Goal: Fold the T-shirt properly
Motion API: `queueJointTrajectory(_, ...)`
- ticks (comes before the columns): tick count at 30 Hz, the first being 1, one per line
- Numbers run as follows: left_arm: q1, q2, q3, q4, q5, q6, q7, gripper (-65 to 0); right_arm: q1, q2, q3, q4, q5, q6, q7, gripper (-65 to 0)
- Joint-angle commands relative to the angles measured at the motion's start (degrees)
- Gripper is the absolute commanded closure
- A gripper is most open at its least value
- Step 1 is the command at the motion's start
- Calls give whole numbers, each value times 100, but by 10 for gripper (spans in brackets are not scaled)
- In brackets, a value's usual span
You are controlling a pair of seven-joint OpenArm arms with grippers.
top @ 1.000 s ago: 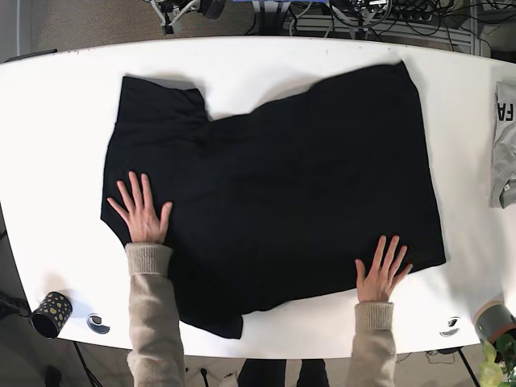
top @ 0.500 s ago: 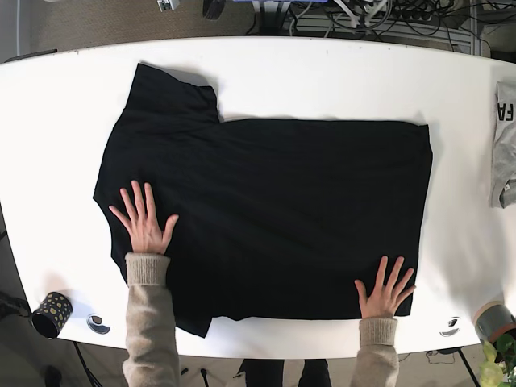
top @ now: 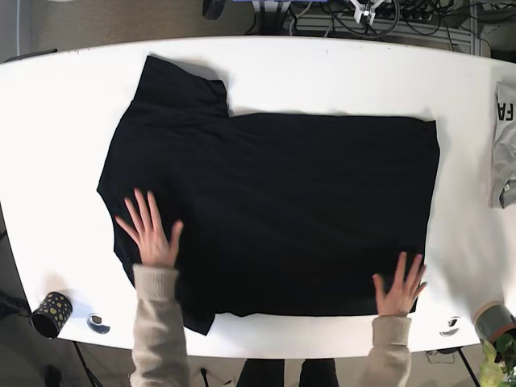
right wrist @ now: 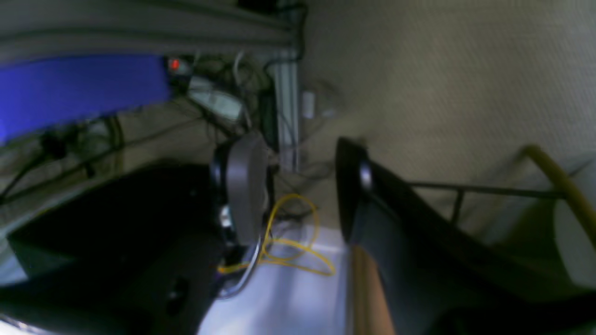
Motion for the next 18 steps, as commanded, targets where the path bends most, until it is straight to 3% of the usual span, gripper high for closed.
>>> queueJointTrajectory(1, 309, -9, -13, 515, -15, 69, -44, -446, -248, 43, 34, 391, 29, 41, -117, -233)
queueJointTrajectory(6, 907, 18, -4, 1385, 2, 131, -44, -446, -547, 34, 34, 1042, 29, 41, -477, -233)
queueJointTrajectory(18, 2305, 0, -92, 3442, -15, 131, -44, -446, -1567, 25, 157, 2783, 38, 15, -574, -233)
